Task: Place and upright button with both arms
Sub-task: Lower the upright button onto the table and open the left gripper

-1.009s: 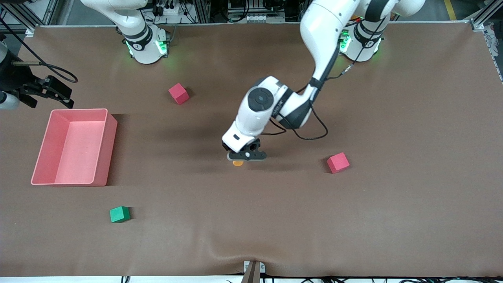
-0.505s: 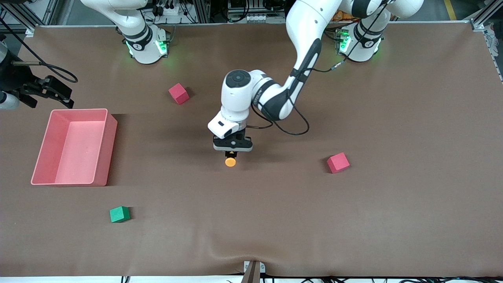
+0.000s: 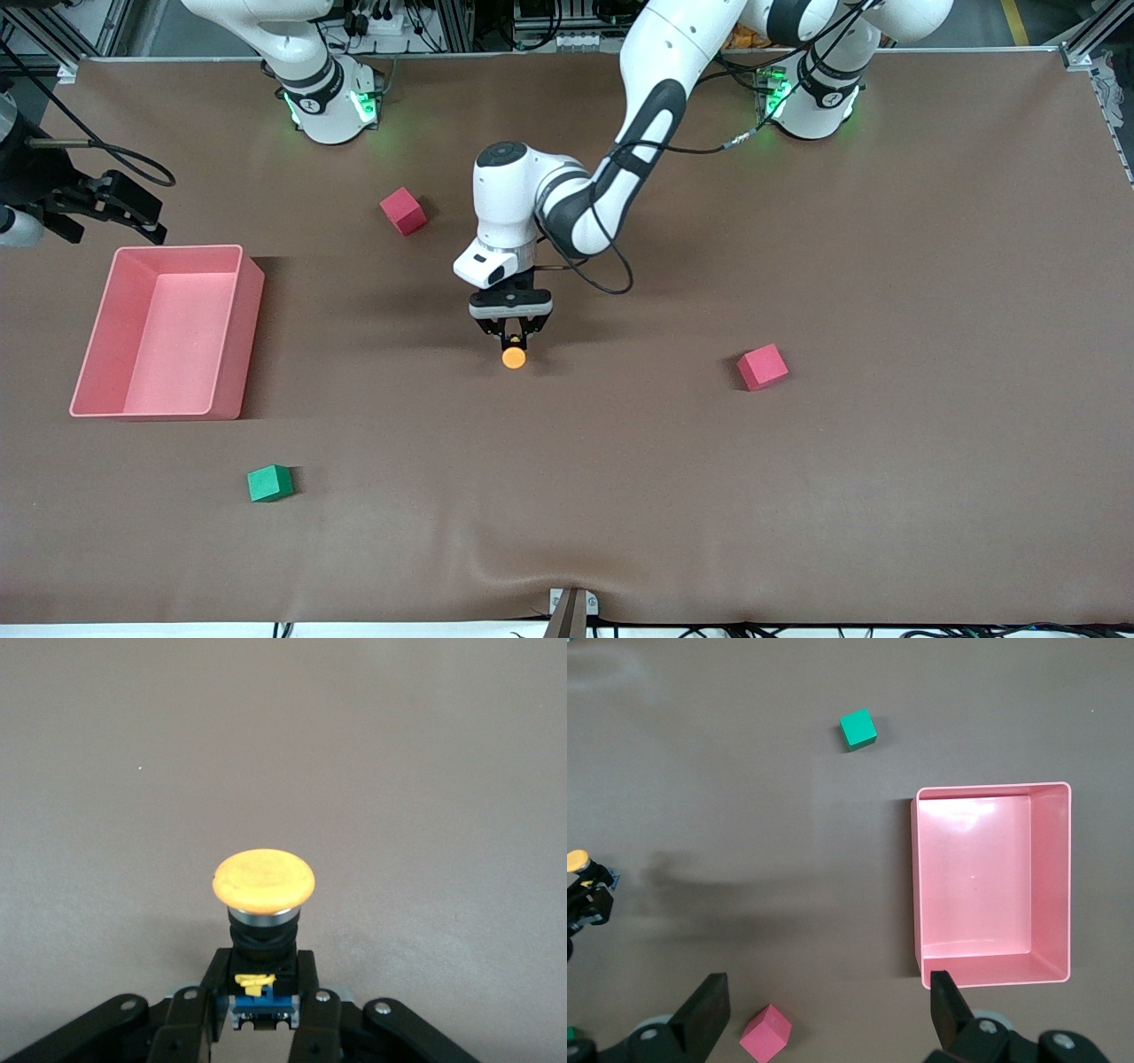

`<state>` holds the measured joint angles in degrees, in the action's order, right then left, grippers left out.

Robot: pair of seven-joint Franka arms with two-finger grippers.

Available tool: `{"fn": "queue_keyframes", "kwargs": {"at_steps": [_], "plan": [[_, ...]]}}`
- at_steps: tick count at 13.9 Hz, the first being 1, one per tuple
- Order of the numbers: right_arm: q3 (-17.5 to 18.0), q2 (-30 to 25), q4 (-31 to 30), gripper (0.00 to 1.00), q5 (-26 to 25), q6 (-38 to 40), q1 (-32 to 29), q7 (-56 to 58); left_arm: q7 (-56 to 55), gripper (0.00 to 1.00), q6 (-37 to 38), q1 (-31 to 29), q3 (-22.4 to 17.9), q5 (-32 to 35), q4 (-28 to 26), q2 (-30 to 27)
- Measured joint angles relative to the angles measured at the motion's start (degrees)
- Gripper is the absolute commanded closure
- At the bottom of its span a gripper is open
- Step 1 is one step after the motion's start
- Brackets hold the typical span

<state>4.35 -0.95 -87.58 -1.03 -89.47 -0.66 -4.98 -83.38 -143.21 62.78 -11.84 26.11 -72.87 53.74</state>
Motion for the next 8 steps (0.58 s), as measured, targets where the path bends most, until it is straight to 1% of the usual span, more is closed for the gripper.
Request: {"fn": "queue_keyframes", "kwargs": {"at_steps": [2,5,6,8], "plan": [[0.0,0.0,0.0,0.0,0.0,0.0,0.0,0.0,-7.2,1.0,0.0,1.2,0.0,6.3,-0.2,0.8],[0.0,0.0,0.0,0.0,0.0,0.1,0.0,0.0,-20.6,1.0,0.0,3.1,-0.1,20.2,-0.6,2.9],[0.0,0.0,0.0,0.0,0.0,0.1,0.0,0.0,-23.2,1.0,0.0,3.4,-0.2,23.9,-0.7,3.4],[0.0,0.0,0.0,0.0,0.0,0.1,0.0,0.0,-24.6,1.0,0.0,3.6,-0.2,27.8,-0.7,3.9]]}}
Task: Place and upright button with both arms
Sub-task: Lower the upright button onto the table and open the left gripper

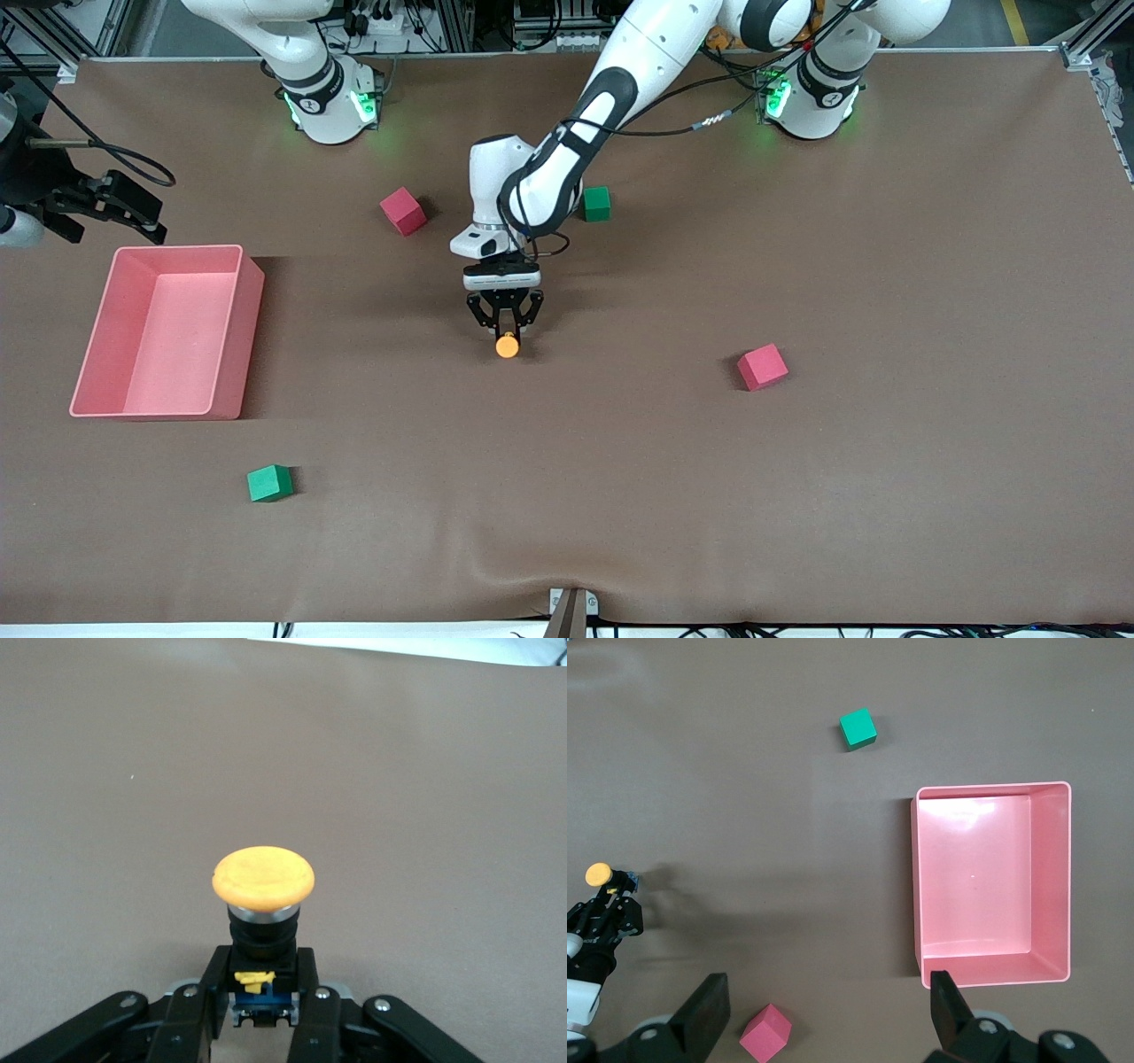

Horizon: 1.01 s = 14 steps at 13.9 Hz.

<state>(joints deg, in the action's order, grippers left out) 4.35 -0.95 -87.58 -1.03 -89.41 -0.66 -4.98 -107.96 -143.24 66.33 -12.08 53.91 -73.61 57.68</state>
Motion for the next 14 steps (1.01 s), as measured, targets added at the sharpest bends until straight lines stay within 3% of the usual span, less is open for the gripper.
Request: {"fn": "queue_keyframes", "kwargs": {"at_steps": [7,14], "plan": [[0.0,0.0,0.0,0.0,0.0,0.1,0.0,0.0,-0.2,1.0,0.0,0.0,-0.2,12.2,-0.1,1.4],[0.0,0.0,0.0,0.0,0.0,0.1,0.0,0.0,-1.7,1.0,-2.0,-0.1,-0.3,13.9,-0.1,2.1]]}}
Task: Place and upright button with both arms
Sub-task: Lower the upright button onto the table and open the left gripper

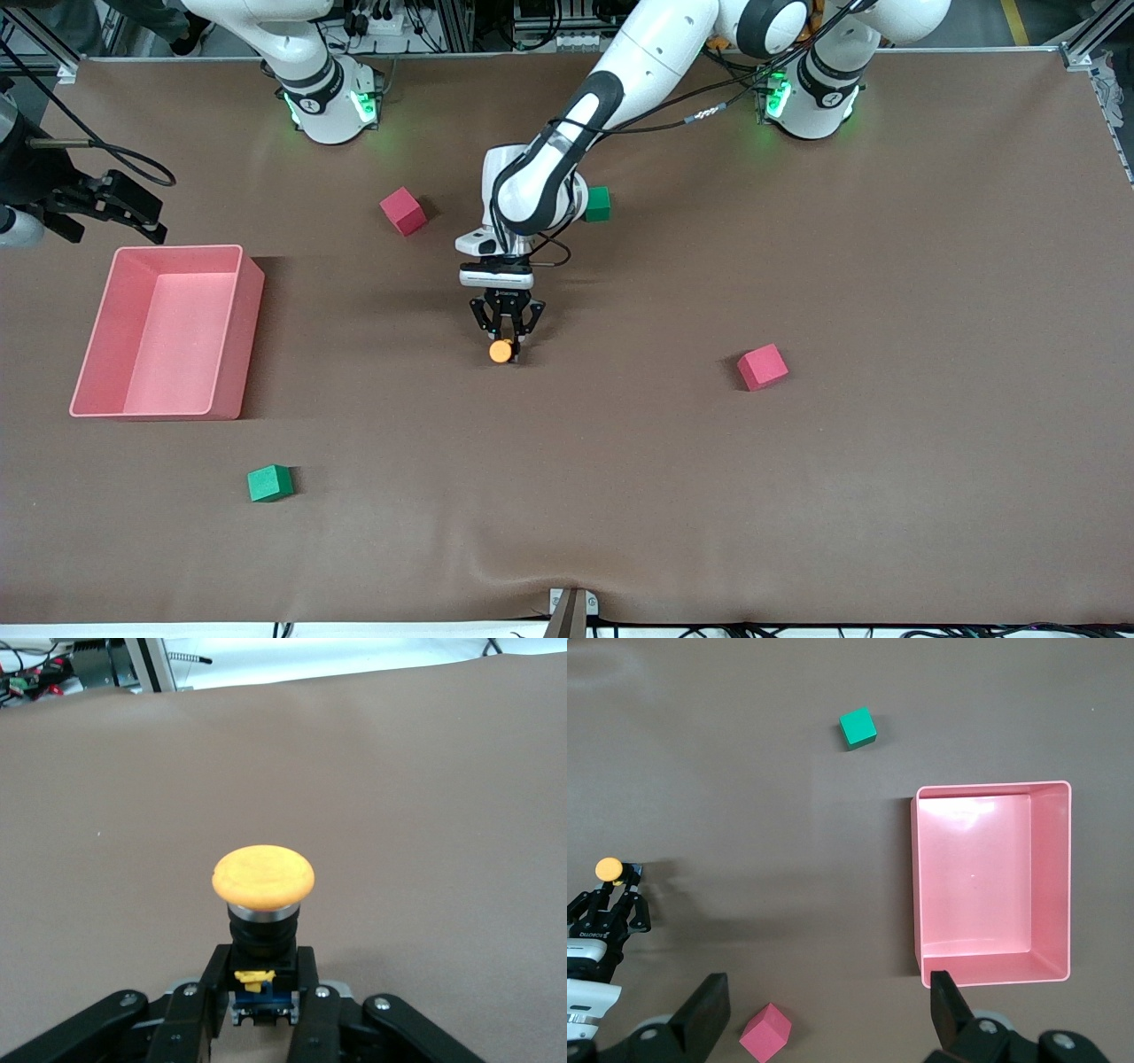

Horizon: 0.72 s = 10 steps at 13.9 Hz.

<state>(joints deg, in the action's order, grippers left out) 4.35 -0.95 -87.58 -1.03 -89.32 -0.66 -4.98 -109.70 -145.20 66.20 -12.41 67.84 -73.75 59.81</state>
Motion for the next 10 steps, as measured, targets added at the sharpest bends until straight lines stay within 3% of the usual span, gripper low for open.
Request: {"fn": "queue_keyframes", "kwargs": {"at_steps": [2,3,4,5,10], "plan": [[0.0,0.0,0.0,0.0,0.0,0.0,0.0,0.0,-1.2,1.0,0.0,0.0,0.0,0.4,0.0,0.5],[0.0,0.0,0.0,0.0,0.0,0.0,0.0,0.0,-2.1,0.86,0.0,0.1,0.0,0.4,0.0,0.6],[0.0,0.0,0.0,0.0,0.0,0.0,0.0,0.0,-3.0,0.16,0.0,0.1,0.0,0.4,0.0,0.6],[0.0,0.0,0.0,0.0,0.0,0.0,0.0,0.0,-3.4,0.0,0.0,0.2,0.0,0.4,0.0,0.6],[0.0,0.0,0.0,0.0,0.0,0.0,0.0,0.0,-5.2,0.0,-0.1,0.4,0.2,0.4,0.2,0.6]]}}
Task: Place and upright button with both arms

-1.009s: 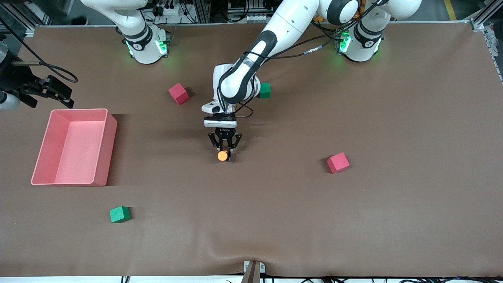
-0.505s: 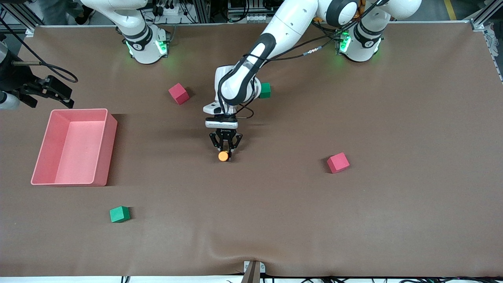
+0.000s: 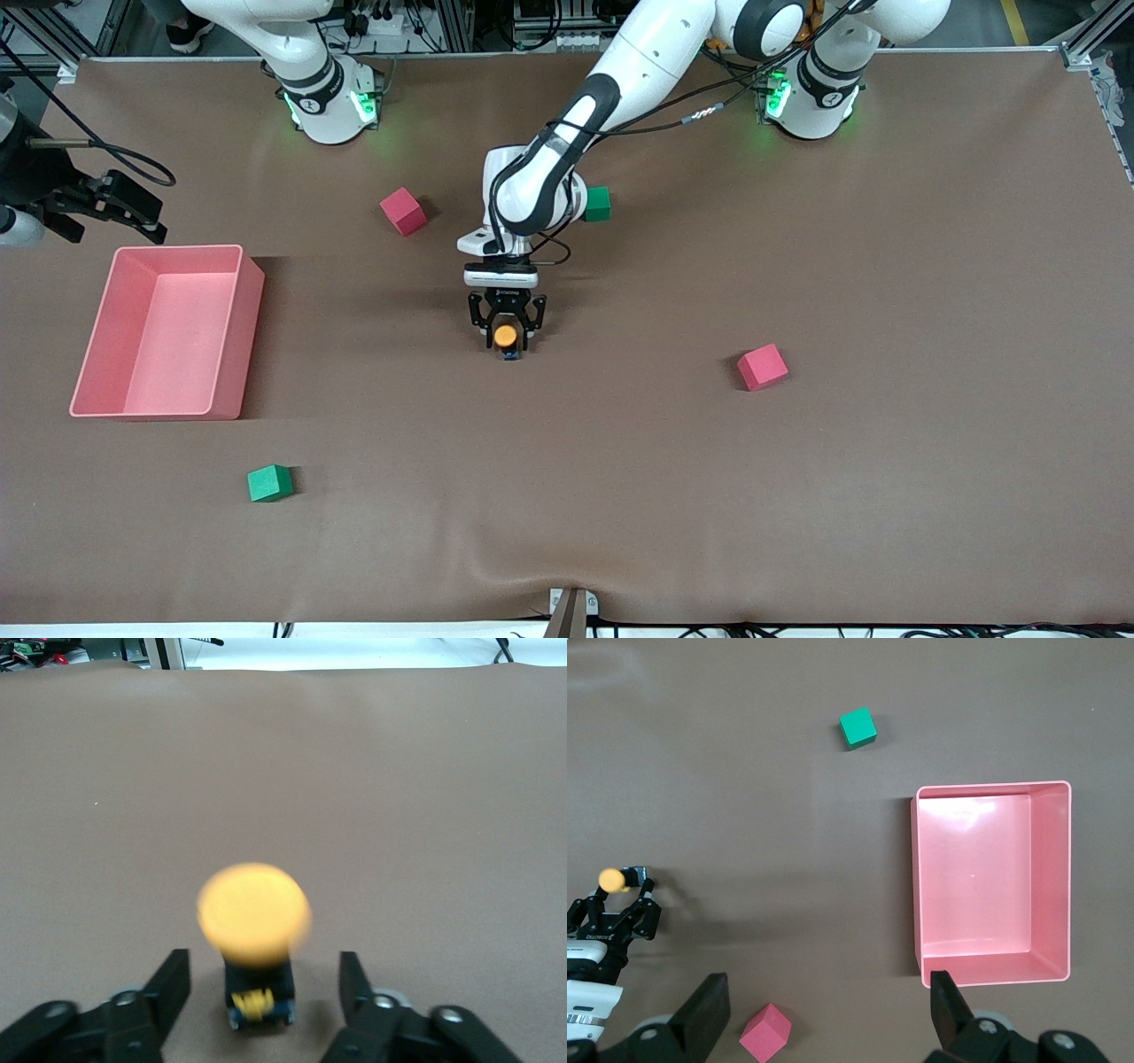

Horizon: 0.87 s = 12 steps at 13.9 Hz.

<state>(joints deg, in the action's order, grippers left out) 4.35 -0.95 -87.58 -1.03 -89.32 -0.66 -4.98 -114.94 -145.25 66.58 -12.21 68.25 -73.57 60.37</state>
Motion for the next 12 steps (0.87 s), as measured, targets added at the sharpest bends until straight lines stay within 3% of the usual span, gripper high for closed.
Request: {"fn": "queue_keyframes", "kwargs": {"at_steps": [3,7,12], "plan": [[0.0,0.0,0.0,0.0,0.0,0.0,0.0,0.0,-0.7,0.0,-0.1,0.0,1.7,-1.3,0.5,-0.3],[0.0,0.0,0.0,0.0,0.0,0.0,0.0,0.0,-1.2,0.0,1.5,0.2,5.4,-15.0,1.5,-2.7],[0.0,0.0,0.0,0.0,0.0,0.0,0.0,0.0,1.6,0.0,16.3,0.3,12.6,-29.2,1.6,-8.2]]}}
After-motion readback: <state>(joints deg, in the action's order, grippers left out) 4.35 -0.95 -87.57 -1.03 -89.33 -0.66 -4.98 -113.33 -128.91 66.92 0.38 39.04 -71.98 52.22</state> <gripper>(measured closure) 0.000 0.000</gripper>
